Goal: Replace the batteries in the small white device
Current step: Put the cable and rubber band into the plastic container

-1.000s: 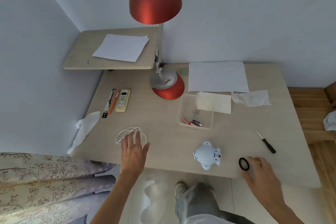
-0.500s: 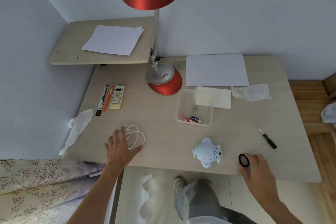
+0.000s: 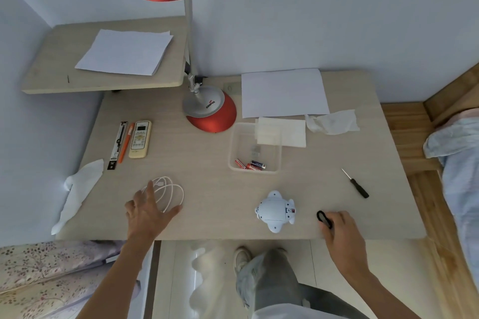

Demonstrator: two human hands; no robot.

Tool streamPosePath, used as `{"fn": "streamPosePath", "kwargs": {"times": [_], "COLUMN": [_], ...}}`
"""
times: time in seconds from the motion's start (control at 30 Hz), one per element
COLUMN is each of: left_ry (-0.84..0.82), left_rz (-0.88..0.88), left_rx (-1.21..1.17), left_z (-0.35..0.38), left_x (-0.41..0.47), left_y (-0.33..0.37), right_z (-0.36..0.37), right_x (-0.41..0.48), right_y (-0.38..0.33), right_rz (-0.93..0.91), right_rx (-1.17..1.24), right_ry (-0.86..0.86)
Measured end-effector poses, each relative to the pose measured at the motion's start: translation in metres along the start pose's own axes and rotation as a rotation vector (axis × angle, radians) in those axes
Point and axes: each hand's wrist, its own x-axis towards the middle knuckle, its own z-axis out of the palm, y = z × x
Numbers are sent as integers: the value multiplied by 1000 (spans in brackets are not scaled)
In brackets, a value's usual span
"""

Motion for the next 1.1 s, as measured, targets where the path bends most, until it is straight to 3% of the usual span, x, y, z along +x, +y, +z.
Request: {"fn": "streamPosePath", "kwargs": {"times": [0.43, 0.73, 0.93, 1.1], "left_ry": [-60, -188, -222, -110], "left_rz": [-121, -220, -189, -46], "left_rx": [-87, -174, -273, -314], "left_z": [11, -5, -26, -66], "left_x": [1, -16, -40, -62], "left_y": [3, 30, 57, 91], "right_z": [6, -6, -36, -67], "right_x": [-1, -1, 9, 18], "right_y": [-2, -10, -30, -58], "right_rz": [58, 149, 151, 83], "right_rx": [78, 238, 368, 407], "right_ry": [12, 10, 59, 96]}}
